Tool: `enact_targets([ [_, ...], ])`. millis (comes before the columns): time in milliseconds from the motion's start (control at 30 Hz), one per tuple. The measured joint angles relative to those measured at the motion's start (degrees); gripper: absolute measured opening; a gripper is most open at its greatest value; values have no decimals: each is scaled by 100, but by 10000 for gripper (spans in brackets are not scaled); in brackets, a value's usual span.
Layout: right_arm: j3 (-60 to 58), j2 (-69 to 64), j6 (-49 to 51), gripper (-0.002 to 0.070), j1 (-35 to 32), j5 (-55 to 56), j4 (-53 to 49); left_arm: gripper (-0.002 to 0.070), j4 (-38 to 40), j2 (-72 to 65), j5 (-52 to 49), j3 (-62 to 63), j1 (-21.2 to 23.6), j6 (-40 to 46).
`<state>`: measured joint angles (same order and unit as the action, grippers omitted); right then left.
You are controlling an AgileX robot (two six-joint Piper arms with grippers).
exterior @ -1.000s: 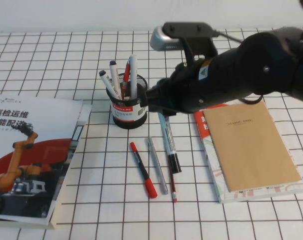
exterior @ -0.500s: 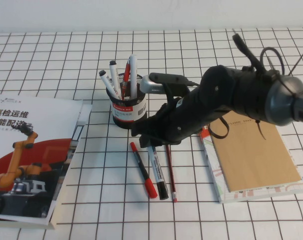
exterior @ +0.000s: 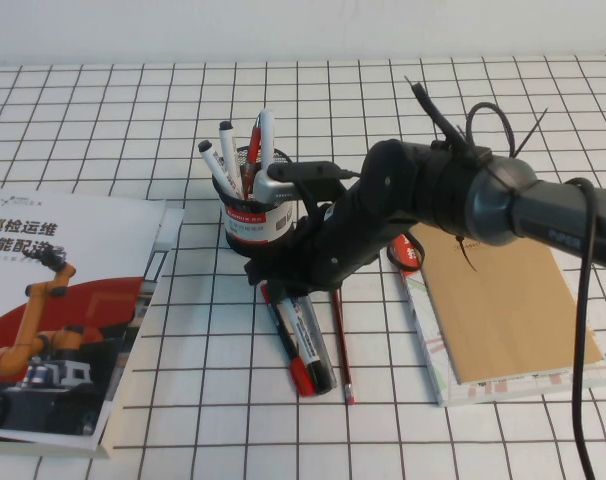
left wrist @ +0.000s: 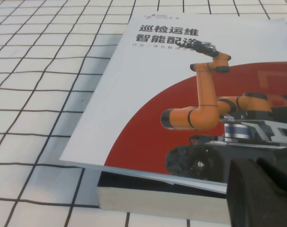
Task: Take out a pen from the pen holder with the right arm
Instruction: 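Take a marker out of the pen holder and lay it on the table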
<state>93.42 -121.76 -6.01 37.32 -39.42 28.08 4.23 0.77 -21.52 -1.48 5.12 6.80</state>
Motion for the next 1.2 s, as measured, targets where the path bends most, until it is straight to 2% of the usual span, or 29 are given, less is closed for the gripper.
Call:
enact_targets([
  [400,13,-235,-11,122,-43,-10,3,-3,0,0,0,0,0,0],
  [633,17,-245,-11,219,-43,22,36,-3,0,0,0,0,0,0],
  [867,27,47,-11,237,-30,-3,-163,-3,0,0,0,0,0,0],
  [1000,-245,750,-11,205,47,-5,-391,-3,0,0,0,0,0,0],
  [1200,-1172,2223,-11,57,249,99,-453,-3,0,0,0,0,0,0],
])
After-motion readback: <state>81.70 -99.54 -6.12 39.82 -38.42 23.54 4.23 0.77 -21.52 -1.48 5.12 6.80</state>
